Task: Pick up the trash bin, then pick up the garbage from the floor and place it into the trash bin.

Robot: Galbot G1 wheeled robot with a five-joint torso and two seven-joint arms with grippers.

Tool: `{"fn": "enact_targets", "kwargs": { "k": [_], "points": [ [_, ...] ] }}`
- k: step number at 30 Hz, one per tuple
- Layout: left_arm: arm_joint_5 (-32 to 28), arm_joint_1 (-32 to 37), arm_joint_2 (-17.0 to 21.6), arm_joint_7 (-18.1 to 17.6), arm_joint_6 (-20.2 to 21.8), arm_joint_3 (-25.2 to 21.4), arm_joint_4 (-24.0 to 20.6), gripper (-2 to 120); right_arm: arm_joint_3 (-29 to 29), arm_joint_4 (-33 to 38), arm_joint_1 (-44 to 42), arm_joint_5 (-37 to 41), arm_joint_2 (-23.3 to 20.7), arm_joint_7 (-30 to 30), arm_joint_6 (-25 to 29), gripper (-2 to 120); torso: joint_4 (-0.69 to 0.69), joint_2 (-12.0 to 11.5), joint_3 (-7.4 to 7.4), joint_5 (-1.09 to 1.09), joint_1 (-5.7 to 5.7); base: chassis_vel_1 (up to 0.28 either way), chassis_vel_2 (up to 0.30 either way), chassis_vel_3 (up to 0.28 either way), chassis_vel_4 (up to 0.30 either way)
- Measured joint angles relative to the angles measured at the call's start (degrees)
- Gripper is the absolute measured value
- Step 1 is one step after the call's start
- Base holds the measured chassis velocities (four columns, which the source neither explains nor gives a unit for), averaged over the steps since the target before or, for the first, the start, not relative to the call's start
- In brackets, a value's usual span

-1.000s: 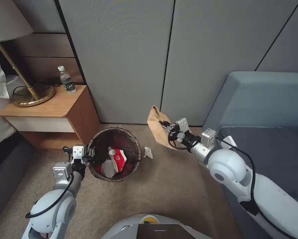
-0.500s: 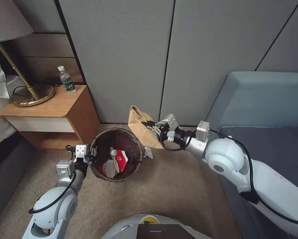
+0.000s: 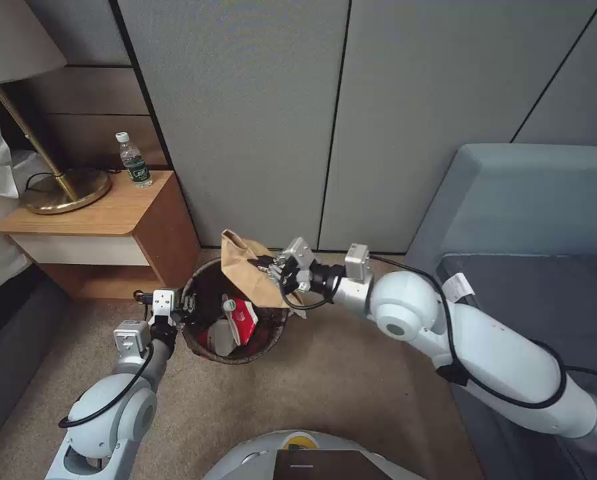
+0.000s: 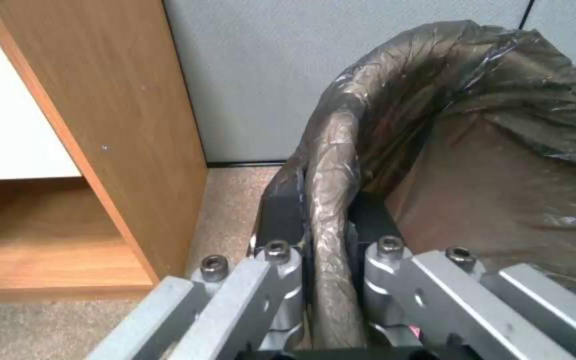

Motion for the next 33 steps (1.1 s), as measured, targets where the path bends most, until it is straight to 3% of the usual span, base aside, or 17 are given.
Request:
{"fn": "enact_targets", "kwargs": {
  "k": [7, 29, 33],
  "points": [
    [0.09, -0.04, -0.06, 0.0, 0.12, 0.04, -0.05, 5, -5.36, -1.4, 2.54, -0.59, 3.02, 3.88, -1.71, 0, 0.01, 0.0, 0.0, 0.0, 0.0, 0.0, 0.0, 0.0, 0.0],
    [0.16, -0.59, -0.46, 0.01, 0.2, 0.21, 0.33, 5, -11.93, -5.95, 3.49, -3.91, 7.7, 8.59, -3.52, 0, 0.0, 0.0, 0.0, 0.0, 0.0, 0.0, 0.0, 0.0, 0.0],
    [0.22, -0.68, -0.54, 0.02, 0.2, 0.34, 0.39, 5, -12.62, -6.48, 3.49, -5.15, 8.68, 9.3, -3.74, 14, 0.01, 0.0, 0.0, 0.0, 0.0, 0.0, 0.0, 0.0, 0.0]
  ]
}}
